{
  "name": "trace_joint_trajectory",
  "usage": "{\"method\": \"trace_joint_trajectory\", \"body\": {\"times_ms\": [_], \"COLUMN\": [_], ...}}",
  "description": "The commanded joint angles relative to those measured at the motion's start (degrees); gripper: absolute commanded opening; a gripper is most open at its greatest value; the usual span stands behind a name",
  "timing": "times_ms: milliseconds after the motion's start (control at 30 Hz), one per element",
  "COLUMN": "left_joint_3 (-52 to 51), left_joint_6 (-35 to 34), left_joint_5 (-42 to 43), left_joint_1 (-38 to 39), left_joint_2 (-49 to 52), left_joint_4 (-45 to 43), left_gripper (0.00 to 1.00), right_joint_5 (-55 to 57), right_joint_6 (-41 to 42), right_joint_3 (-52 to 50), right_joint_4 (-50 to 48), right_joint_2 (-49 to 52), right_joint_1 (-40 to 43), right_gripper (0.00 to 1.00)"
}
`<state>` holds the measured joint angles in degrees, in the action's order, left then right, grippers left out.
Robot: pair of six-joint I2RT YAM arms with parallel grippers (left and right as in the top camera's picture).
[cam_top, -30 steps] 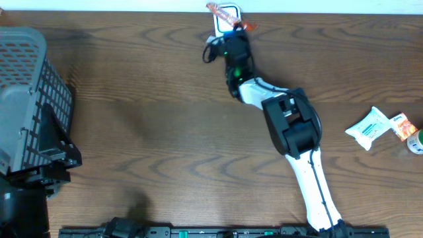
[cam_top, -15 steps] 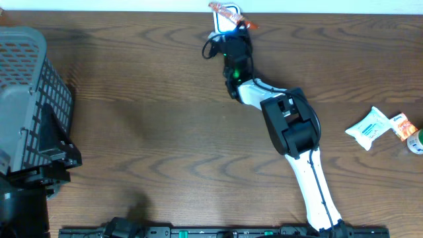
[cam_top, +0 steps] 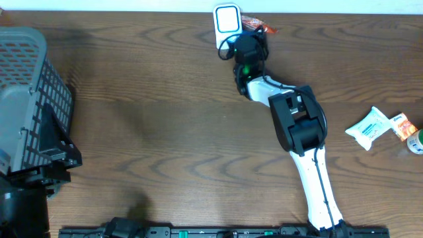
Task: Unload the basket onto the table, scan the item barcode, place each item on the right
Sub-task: 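Carry the snack bar to the right table edge and release it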
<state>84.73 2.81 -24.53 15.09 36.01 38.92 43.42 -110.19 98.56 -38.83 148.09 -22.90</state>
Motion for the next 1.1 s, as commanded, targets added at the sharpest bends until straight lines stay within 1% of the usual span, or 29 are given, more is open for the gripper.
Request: {"method": "trace_joint_trajectory", "body": {"times_ms": [0, 67, 167, 200, 333, 467, 600, 700, 800, 933, 1067], "left_joint_3": [-0.13, -0.13, -0.13, -0.13, -0.13, -0.13, -0.13, -0.13, -0.13, -0.13, -0.13], "left_joint_6": [0.13, 0.13, 0.13, 0.13, 0.13, 0.13, 0.13, 0.13, 0.11, 0.11, 0.11], "left_joint_5": [-0.55, -0.55, -0.55, -0.55, -0.52, -0.55, -0.52, -0.55, -0.55, -0.52, -0.52], "left_joint_1": [-0.31, -0.31, -0.31, -0.31, -0.31, -0.31, -0.31, -0.31, -0.31, -0.31, -0.31], "left_joint_2": [0.15, 0.15, 0.15, 0.15, 0.15, 0.15, 0.15, 0.15, 0.15, 0.15, 0.15], "left_joint_4": [0.15, 0.72, 1.03, 1.01, 0.9, 0.48, -0.35, -0.44, -1.05, -1.95, -2.19], "left_gripper": [0.94, 0.94, 0.94, 0.94, 0.94, 0.94, 0.94, 0.94, 0.94, 0.94, 0.94], "right_joint_5": [-0.39, -0.15, 0.07, 0.37, 4.92, 12.11, 18.95, 22.08, 27.06, 32.7, 31.45], "right_joint_6": [-2.19, -2.21, -3.08, -3.56, -4.81, -5.18, 0.48, 4.22, 11.04, 28.87, 50.71], "right_joint_3": [-1.33, -1.36, -1.36, -1.36, -1.36, -1.36, -1.36, -1.36, -1.36, -1.36, -1.36], "right_joint_4": [-1.57, -4.59, -11.61, -12.31, -12.74, -15.87, -12.0, -6.84, 1.75, 23.91, 50.73], "right_joint_2": [-0.83, -0.83, -1.22, -1.46, -3.54, -5.62, -9.51, -12.96, -16.52, -20.26, -22.67], "right_joint_1": [-2.05, -2.08, -1.38, -1.03, 1.16, 4.98, 9.03, 12.17, 16.48, 22.32, 28.41], "right_gripper": [0.02, 0.02, 0.02, 0.01, 0.01, 0.01, 0.01, 0.01, 0.01, 0.01, 0.01]}}
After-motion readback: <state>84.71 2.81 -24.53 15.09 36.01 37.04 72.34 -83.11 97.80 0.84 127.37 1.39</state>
